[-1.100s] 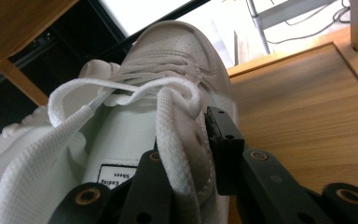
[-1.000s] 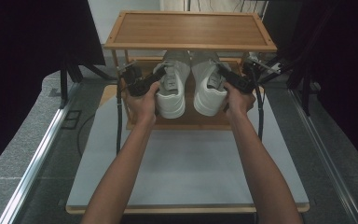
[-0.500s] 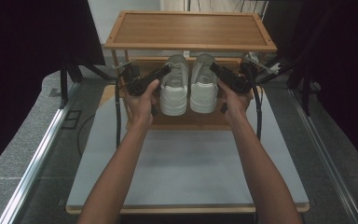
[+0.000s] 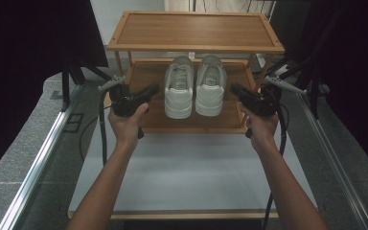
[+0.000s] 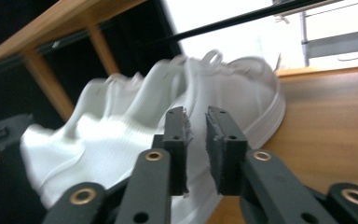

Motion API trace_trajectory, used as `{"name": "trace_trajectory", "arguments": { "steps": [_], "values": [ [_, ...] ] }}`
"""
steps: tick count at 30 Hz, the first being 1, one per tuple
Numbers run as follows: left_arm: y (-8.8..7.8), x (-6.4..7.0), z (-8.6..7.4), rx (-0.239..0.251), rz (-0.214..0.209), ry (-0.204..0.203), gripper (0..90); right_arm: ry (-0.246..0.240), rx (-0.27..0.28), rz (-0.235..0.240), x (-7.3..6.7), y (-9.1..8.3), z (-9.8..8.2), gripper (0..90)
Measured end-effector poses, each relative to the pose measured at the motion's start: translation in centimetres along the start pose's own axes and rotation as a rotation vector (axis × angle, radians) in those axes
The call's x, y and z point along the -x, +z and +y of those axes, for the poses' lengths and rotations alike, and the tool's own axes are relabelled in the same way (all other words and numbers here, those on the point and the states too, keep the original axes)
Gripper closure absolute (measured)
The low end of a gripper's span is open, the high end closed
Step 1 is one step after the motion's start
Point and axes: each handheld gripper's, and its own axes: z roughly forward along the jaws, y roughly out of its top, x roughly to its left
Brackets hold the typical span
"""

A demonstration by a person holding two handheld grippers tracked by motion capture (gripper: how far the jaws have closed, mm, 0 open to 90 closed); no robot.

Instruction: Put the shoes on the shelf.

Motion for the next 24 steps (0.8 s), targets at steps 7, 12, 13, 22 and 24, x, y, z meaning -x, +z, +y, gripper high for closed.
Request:
{"name": "trace_trajectory", "arguments": {
  "steps": [7,12,13,22,24],
  "values": [
    [-0.5,2.0,-2.3,-0.09,-0.05,0.088,87.2,-0.134,-0.09,0.088,-2.2,-0.9,-2.2,83.7],
    [0.9,2.9,-3.4,-0.124,-0.05,0.118,87.2,-0.243,-0.141,0.1,-3.5,-0.2,-3.1,84.1],
    [1.3,3.0,-3.5,-0.129,-0.04,0.126,87.2,-0.249,-0.147,0.104,-3.7,0.0,-3.2,84.2],
    [2.5,3.2,-3.3,-0.127,-0.063,0.121,88.2,-0.262,-0.139,0.091,-3.9,1.0,-3.4,87.3],
    [2.6,3.3,-3.2,-0.127,-0.058,0.123,88.2,-0.251,-0.132,0.079,-3.9,0.9,-3.4,87.2]
  ]
}}
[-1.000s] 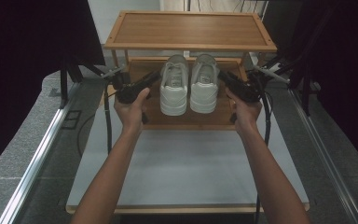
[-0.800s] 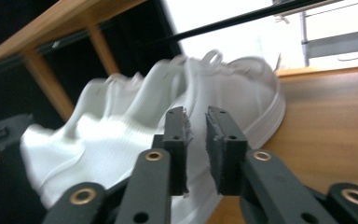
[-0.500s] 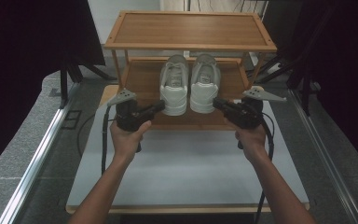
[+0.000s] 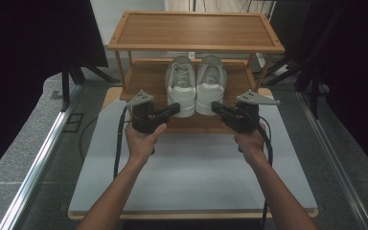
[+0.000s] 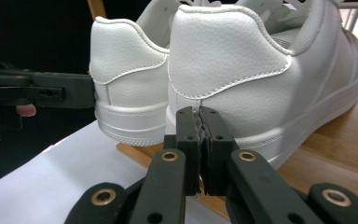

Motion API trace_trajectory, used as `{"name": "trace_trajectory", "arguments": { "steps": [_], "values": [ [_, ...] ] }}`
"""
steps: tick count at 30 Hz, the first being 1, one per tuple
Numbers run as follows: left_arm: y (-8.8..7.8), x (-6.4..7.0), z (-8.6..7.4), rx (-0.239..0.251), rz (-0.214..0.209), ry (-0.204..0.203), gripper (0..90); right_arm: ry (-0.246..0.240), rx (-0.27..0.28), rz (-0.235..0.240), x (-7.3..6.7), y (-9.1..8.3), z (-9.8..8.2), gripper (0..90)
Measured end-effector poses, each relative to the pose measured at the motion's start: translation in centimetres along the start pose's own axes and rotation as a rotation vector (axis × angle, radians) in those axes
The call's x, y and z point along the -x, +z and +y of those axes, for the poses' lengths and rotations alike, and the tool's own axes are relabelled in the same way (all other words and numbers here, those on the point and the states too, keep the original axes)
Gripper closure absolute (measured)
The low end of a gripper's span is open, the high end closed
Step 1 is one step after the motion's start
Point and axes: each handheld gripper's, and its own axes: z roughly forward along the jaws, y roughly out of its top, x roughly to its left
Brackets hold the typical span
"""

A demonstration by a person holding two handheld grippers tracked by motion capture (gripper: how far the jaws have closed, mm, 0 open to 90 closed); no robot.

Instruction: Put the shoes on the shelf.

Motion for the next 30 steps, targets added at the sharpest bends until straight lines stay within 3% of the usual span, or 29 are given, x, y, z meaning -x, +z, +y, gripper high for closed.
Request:
{"name": "trace_trajectory", "arguments": {
  "steps": [3,5,11,17,21,30],
  "values": [
    [0.2,-0.2,0.1,-0.004,0.02,0.001,88.2,0.029,0.011,0.005,0.2,0.1,0.1,88.6],
    [0.6,-0.7,0.3,-0.004,0.018,-0.019,88.2,0.018,0.011,-0.003,0.1,0.3,0.2,88.6],
    [1.1,-1.1,0.5,-0.004,0.031,-0.016,88.1,0.02,0.018,-0.014,0.1,0.6,0.2,88.6],
    [1.7,-1.6,0.7,0.003,0.021,-0.03,88.1,0.019,0.031,-0.026,0.2,0.8,0.1,88.5],
    [1.8,-1.7,0.8,0.004,0.008,-0.03,88.0,0.049,0.044,-0.012,0.7,0.9,0.2,88.5],
    [2.0,-1.6,0.7,0.001,0.0,-0.029,87.8,0.057,0.046,-0.044,1.1,1.5,0.3,88.6]
  ]
}}
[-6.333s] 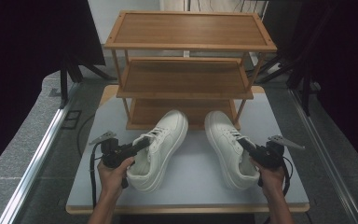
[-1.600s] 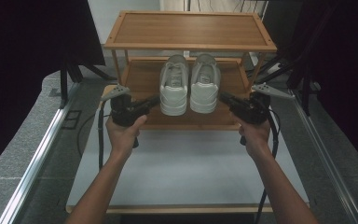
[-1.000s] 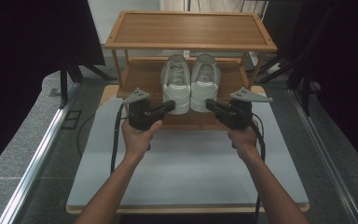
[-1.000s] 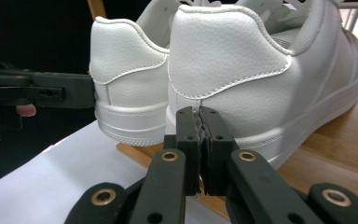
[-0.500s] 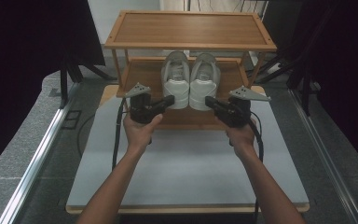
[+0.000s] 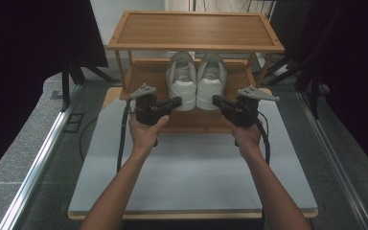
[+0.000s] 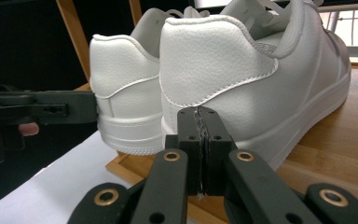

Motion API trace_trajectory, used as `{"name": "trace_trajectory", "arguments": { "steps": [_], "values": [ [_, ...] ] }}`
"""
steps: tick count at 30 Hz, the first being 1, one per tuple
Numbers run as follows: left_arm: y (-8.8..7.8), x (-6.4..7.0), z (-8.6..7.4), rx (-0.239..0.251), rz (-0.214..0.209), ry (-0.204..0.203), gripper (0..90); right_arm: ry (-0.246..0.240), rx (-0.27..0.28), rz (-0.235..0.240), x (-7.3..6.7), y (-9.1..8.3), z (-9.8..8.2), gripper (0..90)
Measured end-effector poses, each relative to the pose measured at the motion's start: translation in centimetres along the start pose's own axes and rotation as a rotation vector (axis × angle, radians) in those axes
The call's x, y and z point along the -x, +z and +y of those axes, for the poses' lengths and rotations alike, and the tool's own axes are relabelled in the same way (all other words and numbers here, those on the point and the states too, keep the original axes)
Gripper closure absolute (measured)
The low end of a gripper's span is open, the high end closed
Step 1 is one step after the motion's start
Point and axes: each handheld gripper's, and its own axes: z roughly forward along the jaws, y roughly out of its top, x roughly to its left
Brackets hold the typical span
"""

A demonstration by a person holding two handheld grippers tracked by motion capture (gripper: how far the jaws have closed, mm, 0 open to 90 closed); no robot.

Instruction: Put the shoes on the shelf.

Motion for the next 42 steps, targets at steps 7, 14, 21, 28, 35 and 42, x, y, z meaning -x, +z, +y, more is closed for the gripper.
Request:
{"name": "trace_trajectory", "arguments": {
  "steps": [7,14,21,28,35,42],
  "values": [
    [0.1,0.3,-0.1,0.009,0.023,0.034,87.9,0.006,0.003,0.009,0.2,0.0,-0.2,88.2],
    [0.1,0.2,-0.3,0.014,0.018,0.034,88.0,0.025,0.009,0.034,0.3,-0.1,-0.4,84.3],
    [-0.6,0.4,-0.4,0.004,-0.021,0.045,68.1,0.016,0.017,0.032,-0.1,-0.9,-0.8,72.6],
    [-2.3,1.1,-1.6,0.036,-0.055,0.033,55.1,0.019,0.051,0.04,-0.2,-2.8,-2.0,60.6],
    [-4.8,1.6,-3.5,0.047,-0.065,0.041,50.1,0.04,0.099,0.046,0.5,-5.5,-4.5,52.5],
    [-7.4,1.1,-6.3,0.029,-0.04,0.039,46.6,0.026,0.083,0.037,1.9,-8.2,-8.0,49.5]
  ]
}}
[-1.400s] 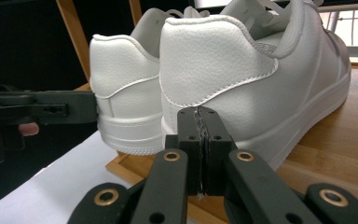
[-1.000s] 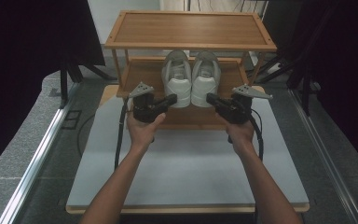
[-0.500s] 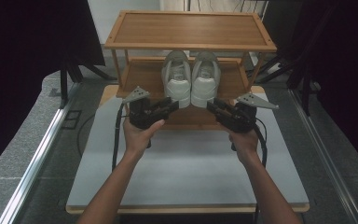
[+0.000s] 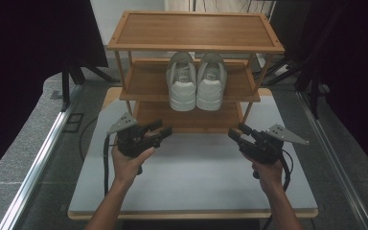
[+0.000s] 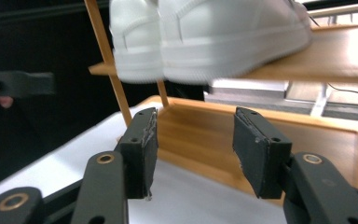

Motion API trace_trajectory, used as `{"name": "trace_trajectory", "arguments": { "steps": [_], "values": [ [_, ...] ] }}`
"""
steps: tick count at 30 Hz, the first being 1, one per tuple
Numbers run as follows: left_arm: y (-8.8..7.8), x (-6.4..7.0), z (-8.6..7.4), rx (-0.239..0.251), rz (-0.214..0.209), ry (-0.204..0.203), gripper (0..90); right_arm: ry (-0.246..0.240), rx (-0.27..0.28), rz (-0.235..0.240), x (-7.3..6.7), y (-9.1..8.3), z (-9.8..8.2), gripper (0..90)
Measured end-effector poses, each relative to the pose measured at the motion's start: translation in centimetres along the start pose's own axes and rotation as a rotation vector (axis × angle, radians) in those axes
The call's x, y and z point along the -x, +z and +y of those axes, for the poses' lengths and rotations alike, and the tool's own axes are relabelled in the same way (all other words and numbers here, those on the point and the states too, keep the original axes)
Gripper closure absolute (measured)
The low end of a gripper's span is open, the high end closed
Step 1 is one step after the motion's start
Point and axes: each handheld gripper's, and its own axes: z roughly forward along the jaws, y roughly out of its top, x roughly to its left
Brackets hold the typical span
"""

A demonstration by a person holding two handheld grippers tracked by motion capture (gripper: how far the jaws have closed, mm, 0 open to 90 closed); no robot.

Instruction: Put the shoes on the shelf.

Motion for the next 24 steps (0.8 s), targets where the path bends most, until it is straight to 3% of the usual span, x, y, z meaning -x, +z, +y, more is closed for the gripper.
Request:
{"name": "trace_trajectory", "arguments": {
  "steps": [5,12,13,24],
  "values": [
    [-1.2,-0.6,-2.5,-0.033,0.033,-0.007,44.2,0.007,-0.011,-0.034,0.9,-1.8,-2.0,47.7],
    [-2.4,-1.9,-5.5,-0.059,0.064,-0.061,42.0,0.043,-0.051,-0.095,3.0,-3.4,-4.7,46.7],
    [-2.5,-2.3,-5.8,-0.08,0.073,-0.064,41.4,0.052,-0.05,-0.11,3.4,-3.8,-5.1,46.7],
    [-2.7,-2.7,-6.2,-0.069,0.071,-0.08,40.2,0.023,-0.044,-0.128,3.6,-4.0,-4.9,45.8]
  ]
}}
